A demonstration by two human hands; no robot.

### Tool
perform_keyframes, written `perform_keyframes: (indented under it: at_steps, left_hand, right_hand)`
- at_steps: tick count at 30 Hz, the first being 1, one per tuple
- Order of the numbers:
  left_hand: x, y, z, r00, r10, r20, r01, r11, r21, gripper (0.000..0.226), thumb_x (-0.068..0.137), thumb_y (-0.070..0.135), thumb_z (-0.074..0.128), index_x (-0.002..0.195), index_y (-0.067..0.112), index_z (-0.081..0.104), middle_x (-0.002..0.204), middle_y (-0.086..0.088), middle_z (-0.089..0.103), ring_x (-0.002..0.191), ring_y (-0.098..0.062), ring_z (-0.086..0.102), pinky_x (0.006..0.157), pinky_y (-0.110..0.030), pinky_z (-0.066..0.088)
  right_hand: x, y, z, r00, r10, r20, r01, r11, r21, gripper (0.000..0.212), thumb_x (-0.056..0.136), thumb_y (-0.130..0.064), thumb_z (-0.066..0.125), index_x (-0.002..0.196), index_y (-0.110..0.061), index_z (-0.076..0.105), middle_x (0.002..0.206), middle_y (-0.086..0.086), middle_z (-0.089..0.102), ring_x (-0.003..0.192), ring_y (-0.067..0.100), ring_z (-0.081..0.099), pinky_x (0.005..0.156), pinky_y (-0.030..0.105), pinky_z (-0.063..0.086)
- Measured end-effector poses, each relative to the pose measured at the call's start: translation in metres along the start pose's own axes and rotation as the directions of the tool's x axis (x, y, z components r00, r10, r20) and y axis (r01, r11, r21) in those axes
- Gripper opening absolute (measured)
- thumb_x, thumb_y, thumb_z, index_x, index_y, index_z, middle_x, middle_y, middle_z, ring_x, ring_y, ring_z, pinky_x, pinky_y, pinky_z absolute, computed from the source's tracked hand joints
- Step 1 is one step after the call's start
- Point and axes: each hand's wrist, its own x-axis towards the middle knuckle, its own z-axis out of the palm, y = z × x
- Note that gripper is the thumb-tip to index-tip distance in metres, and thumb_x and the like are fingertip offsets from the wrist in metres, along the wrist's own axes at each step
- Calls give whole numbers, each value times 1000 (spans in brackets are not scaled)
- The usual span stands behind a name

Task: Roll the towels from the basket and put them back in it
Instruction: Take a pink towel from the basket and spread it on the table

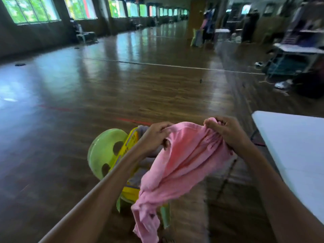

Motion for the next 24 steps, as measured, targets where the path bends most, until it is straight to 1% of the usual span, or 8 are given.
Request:
perform_keyframes:
  at_steps: [2, 4, 7, 11, 14, 17, 19, 24]
  left_hand:
    - [5, 21, 33, 995, 5, 100, 0, 999, -44, 29, 94, -11, 45, 95, 9, 66, 60, 7, 58, 44, -2, 50, 42, -13, 40]
    - [15, 38, 62, 988, 40, 152, -34, 998, -45, 30, 92, -13, 45, 98, 7, 67, 64, 0, 61, 47, -3, 52, 46, -13, 43]
    - [43, 54, 100, 992, 58, 115, -50, 996, -68, 26, 89, -13, 53, 89, 9, 66, 70, -7, 63, 49, -10, 56, 50, -24, 53]
    - [102, 67, 143, 996, 42, 83, -40, 999, -26, 20, 85, -10, 60, 80, 9, 64, 63, -7, 64, 48, -13, 60, 51, -27, 55]
    - [161, 77, 169, 998, 60, 32, -60, 998, 0, 21, 84, -12, 59, 77, 7, 67, 59, -10, 62, 46, -13, 58, 54, -31, 58]
    - [237, 83, 198, 999, 33, -32, -35, 998, -55, 19, 83, -14, 57, 80, 1, 68, 58, -12, 61, 47, -15, 59, 58, -36, 61]
    - [293, 89, 221, 998, 36, -52, -39, 998, -52, 19, 83, -15, 57, 79, 0, 68, 55, -11, 61, 45, -14, 59, 54, -33, 60]
    - [432, 108, 279, 988, 43, -150, -49, 998, -33, 16, 84, -14, 56, 82, -3, 67, 55, -11, 61, 41, -11, 59, 51, -29, 59]
  right_hand:
    - [-22, -7, -28, 999, 22, -37, -24, 999, -45, 15, 91, -18, 66, 78, -14, 72, 72, -6, 63, 66, 2, 53, 64, 23, 43]
    - [-39, -8, -53, 995, 53, -88, -58, 996, -62, 17, 91, -17, 66, 76, -13, 71, 71, -5, 61, 63, 1, 51, 61, 21, 42]
    - [-52, 0, -90, 974, 95, -204, -105, 994, -38, 19, 91, -18, 66, 79, -3, 70, 70, -3, 59, 63, 1, 51, 61, 21, 42]
    - [-38, 29, -136, 926, 189, -327, -177, 982, 66, 30, 87, -28, 68, 78, 0, 67, 68, -1, 56, 66, 7, 51, 65, 28, 42]
    - [-10, 51, -172, 912, 219, -347, -196, 975, 100, 38, 82, -37, 67, 78, 1, 66, 70, 3, 54, 70, 11, 51, 68, 32, 42]
    - [36, 82, -216, 912, 253, -324, -207, 964, 170, 29, 89, -26, 66, 84, 2, 68, 74, 7, 58, 74, 17, 55, 71, 33, 43]
    - [77, 107, -251, 912, 265, -313, -210, 957, 200, 23, 91, -20, 65, 86, 2, 68, 77, 9, 60, 76, 20, 56, 72, 35, 44]
    - [190, 167, -337, 910, 284, -301, -240, 955, 176, 30, 92, -19, 64, 89, 10, 65, 76, 11, 58, 72, 20, 55, 68, 34, 43]
